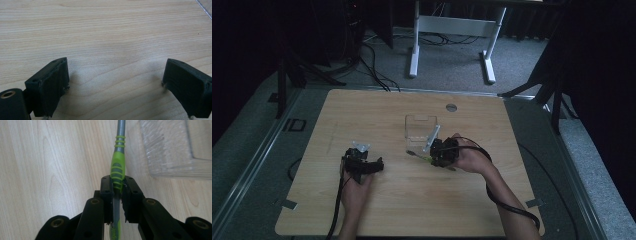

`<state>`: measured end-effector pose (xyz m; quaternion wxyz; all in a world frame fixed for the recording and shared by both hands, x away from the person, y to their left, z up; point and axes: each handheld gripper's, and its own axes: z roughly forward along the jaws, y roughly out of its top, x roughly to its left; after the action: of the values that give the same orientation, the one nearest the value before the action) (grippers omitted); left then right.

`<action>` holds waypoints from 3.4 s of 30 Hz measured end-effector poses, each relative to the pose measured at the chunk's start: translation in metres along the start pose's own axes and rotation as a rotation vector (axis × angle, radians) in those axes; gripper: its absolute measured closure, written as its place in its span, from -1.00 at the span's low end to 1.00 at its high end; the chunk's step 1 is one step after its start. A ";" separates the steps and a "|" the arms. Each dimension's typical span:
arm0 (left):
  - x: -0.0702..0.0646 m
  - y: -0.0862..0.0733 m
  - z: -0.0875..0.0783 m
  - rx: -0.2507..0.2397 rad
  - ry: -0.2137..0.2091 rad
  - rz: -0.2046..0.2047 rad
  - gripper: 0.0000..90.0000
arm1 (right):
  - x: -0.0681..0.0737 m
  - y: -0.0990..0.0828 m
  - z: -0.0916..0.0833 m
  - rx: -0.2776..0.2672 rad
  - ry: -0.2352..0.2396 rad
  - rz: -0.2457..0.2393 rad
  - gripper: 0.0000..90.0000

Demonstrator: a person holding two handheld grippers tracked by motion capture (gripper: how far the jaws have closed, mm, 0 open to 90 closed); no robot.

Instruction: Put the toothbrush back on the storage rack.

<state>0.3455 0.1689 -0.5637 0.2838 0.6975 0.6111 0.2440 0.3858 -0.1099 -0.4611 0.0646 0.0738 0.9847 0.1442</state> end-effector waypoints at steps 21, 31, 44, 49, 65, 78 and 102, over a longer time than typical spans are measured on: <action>0.000 0.000 0.000 -0.001 0.000 -0.001 -0.84 | -0.007 -0.006 -0.011 -0.108 -0.026 0.069 0.77; 0.000 0.000 0.000 0.000 0.000 0.001 -0.84 | -0.009 -0.009 -0.015 -0.147 -0.028 0.093 0.77; 0.000 0.000 0.000 0.000 0.000 0.000 -0.84 | -0.010 -0.010 -0.018 -0.219 -0.021 0.122 0.77; 0.000 0.000 0.000 0.000 0.000 0.000 -0.84 | -0.011 -0.011 -0.021 -0.254 -0.022 0.133 0.77; 0.000 0.000 0.000 -0.001 0.000 0.000 -0.84 | -0.014 -0.016 -0.027 -0.340 -0.015 0.174 0.77; 0.000 0.000 0.000 0.001 -0.001 0.001 -0.84 | -0.016 -0.018 -0.028 -0.405 -0.017 0.213 0.77; 0.000 0.000 0.000 0.001 0.000 0.001 -0.84 | -0.019 -0.016 -0.030 -0.485 -0.033 0.263 0.77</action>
<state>0.3455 0.1690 -0.5637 0.2834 0.6978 0.6109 0.2441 0.3975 -0.1368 -0.4356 0.0771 0.1858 0.9021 0.3818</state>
